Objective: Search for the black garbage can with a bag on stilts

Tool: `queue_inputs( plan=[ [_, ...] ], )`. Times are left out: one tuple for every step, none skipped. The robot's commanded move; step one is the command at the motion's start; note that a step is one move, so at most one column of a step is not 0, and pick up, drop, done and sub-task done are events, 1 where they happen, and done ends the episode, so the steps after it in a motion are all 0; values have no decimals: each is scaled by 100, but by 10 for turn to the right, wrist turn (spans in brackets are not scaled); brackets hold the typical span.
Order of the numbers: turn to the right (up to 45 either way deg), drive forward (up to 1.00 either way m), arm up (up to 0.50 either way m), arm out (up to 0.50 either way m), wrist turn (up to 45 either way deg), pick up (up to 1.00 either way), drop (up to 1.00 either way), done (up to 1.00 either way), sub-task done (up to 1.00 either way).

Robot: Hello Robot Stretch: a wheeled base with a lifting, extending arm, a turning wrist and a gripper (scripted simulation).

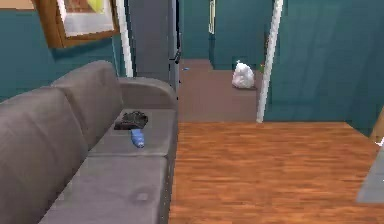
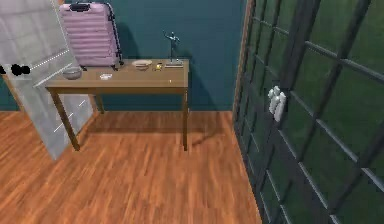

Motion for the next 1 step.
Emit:
queue_inputs(
  plan=[
    [450, 0, 0, 0, 0, 0, 0, 0, 0]
  ],
)
